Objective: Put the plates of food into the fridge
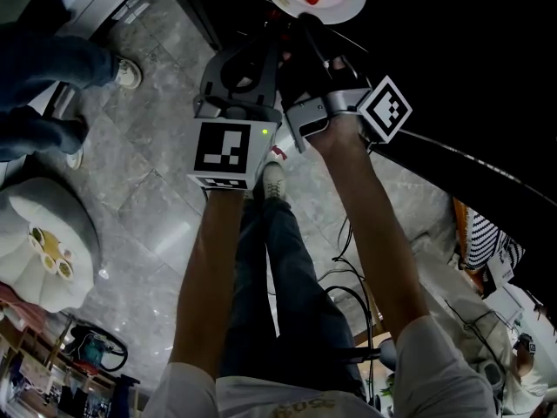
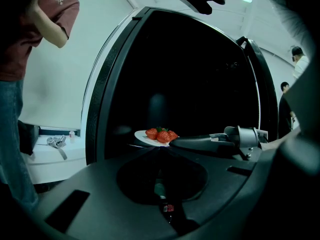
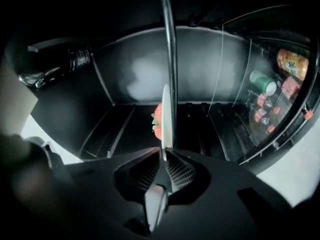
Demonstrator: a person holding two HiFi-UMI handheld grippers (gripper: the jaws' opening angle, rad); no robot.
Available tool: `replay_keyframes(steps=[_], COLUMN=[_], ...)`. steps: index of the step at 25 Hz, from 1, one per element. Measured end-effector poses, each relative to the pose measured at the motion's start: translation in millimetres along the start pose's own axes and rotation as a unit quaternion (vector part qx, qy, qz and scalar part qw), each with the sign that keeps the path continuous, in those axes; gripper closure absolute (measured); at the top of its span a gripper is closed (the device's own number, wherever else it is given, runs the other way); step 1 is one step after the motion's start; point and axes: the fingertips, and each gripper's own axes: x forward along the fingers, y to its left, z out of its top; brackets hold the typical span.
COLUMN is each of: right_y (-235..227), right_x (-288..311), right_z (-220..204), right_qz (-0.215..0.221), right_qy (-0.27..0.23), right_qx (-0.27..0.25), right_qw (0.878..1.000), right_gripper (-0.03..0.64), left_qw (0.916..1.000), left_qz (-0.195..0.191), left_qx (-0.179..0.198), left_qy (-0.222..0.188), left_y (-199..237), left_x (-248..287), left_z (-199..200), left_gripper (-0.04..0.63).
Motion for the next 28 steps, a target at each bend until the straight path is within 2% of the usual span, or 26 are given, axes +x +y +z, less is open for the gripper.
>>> replay_keyframes(steps=[6,10,14,18,20,28], right_y=[-6.1,-5.6,-1.8,16.2,24.4,33.5], right_x=[4.2,-0.6,-5.8,-9.2,-10.6,-18.1], right_z=[-3.7,-7.4,-13.1,-23.3,-28.7,-39.7], right_qz=[-0.004,-0.017,-0.012,0.036,0.047,0.035], right_qy=[0.017,0.028,0.039,0.061,0.076,0.109], right_qx=[0.002,-0.041,-0.060,-0.066,-0.081,-0.159], right_qw=[1.000,0.999,0.997,0.995,0.993,0.981], right_gripper=[0.589,0.592,0.597,0.604,0.604,0.606], left_qw=[1.0000,1.0000,0.9998,0.9999,0.9999,0.9999], left_qz=[0.005,0.006,0.001,0.010,0.007,0.001], left_qx=[-0.005,-0.004,-0.012,0.003,0.004,-0.002], left_qy=[0.001,0.001,0.014,0.012,0.009,0.014], left_y=[5.3,6.0,4.1,5.9,4.6,0.2], left_x=[5.0,3.0,-0.8,-3.3,-5.2,-13.6], left_z=[-4.0,-4.2,-6.6,-5.2,-2.4,-2.5], left_gripper=[0.589,0.589,0.589,0.589,0.589,0.589])
